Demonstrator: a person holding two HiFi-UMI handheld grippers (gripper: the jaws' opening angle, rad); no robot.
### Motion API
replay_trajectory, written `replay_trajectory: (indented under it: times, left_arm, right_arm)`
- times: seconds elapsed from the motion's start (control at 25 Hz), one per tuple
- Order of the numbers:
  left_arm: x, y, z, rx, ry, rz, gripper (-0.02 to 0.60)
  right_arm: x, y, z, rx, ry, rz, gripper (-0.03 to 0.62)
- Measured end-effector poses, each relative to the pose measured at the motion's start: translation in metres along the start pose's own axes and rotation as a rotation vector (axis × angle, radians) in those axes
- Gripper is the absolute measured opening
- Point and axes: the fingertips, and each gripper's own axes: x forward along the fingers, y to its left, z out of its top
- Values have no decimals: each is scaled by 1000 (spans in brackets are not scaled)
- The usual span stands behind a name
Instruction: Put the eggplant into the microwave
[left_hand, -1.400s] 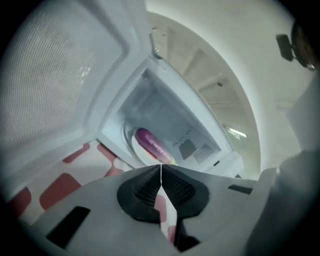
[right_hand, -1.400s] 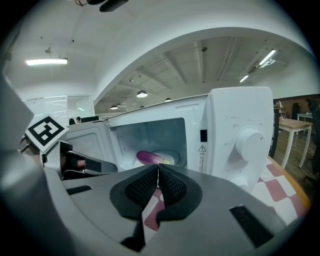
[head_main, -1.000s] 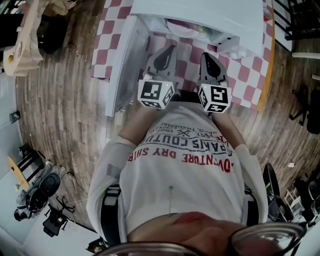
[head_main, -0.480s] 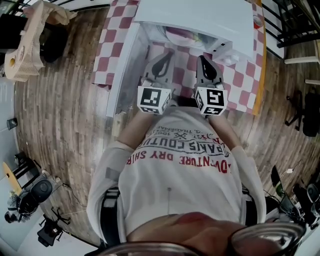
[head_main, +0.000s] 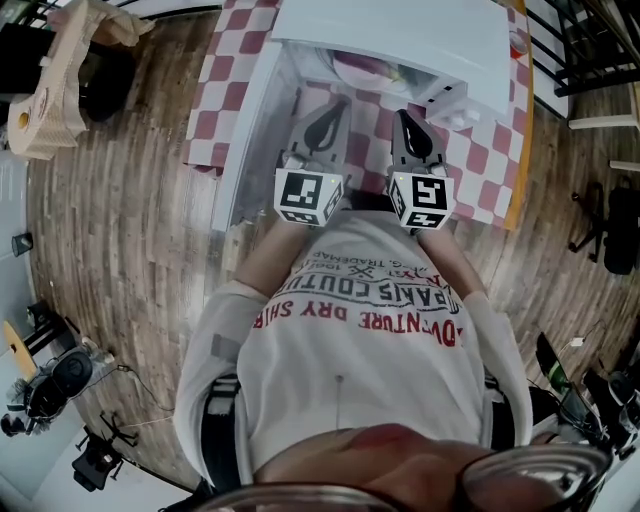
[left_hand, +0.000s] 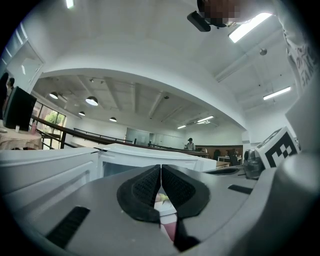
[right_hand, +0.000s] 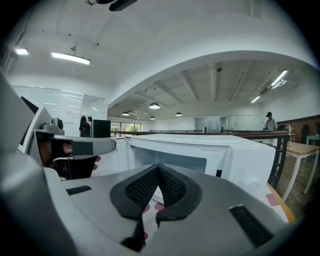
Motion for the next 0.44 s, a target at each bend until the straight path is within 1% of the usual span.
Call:
replay_trajectory:
  times: [0.44]
  left_arm:
    - [-2,-11,-3,25,19,-4,31]
  right_arm:
    - [-7,6,-5,-14,19,21,25]
